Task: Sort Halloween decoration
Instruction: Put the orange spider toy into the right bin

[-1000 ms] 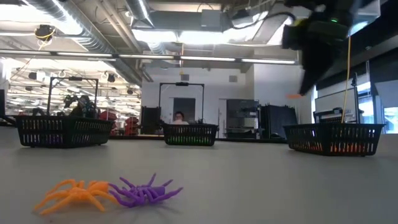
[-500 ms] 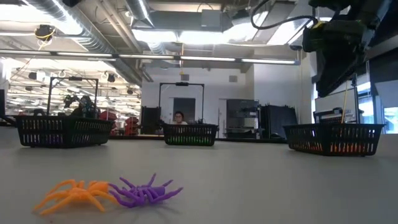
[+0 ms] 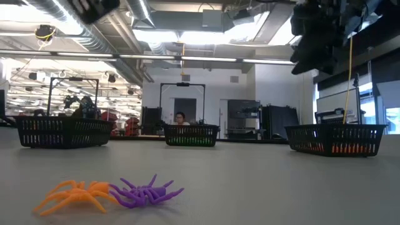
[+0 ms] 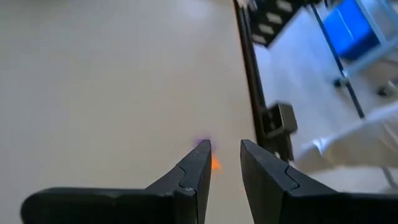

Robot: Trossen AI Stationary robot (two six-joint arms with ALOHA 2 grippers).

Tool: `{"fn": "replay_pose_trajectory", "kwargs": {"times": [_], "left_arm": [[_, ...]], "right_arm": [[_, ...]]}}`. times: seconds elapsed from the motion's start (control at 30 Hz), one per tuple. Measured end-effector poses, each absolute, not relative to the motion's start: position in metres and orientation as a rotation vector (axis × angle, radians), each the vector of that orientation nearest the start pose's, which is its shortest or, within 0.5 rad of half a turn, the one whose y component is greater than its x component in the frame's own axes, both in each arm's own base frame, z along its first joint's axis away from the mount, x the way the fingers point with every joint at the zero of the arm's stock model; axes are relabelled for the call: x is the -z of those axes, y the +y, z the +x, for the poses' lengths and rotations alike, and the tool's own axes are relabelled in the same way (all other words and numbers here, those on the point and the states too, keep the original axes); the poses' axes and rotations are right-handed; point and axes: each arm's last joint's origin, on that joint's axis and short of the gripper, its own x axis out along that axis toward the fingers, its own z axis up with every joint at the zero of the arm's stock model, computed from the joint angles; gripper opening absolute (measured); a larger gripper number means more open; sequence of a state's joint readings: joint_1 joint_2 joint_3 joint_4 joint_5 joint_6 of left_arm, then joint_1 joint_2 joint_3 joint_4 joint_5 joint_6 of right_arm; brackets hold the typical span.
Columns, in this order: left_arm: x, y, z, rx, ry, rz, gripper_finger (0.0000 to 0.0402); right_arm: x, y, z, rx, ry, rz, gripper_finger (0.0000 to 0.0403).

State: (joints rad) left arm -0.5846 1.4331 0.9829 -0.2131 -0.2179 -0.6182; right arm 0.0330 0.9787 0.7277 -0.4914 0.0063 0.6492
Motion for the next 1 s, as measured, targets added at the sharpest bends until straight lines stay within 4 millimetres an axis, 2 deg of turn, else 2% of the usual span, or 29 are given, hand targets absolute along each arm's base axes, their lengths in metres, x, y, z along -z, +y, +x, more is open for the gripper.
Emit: {"fn": "replay_pose_trajectory", "kwargs": {"times": [0.17,0.3,0.5,0.83,1.0], "left_arm": [[-0.216,-0.188,0.280,0.268,0.752,-0.353,0.0080],[-0.188,-0.205,0.289,0.326,0.776,-0.326,0.0080],[-0.159,-0.213,0.292,0.319,0.837,-0.292,0.0080],[-0.141,-0.201,0.300,0.246,0.890,-0.212,0.0080],[-0.158,-0.204,0.312,0.310,0.871,-0.058,0.0080]], "right_arm": [[-0.257,0.007,0.198,0.199,0.694,0.611,0.0146],[-0.257,0.007,0.198,0.189,0.698,0.612,0.0145],[-0.257,0.007,0.198,0.176,0.701,0.603,0.0145],[-0.257,0.007,0.198,0.160,0.708,0.589,0.0145],[-0.256,0.008,0.198,0.157,0.717,0.590,0.0145]]}}
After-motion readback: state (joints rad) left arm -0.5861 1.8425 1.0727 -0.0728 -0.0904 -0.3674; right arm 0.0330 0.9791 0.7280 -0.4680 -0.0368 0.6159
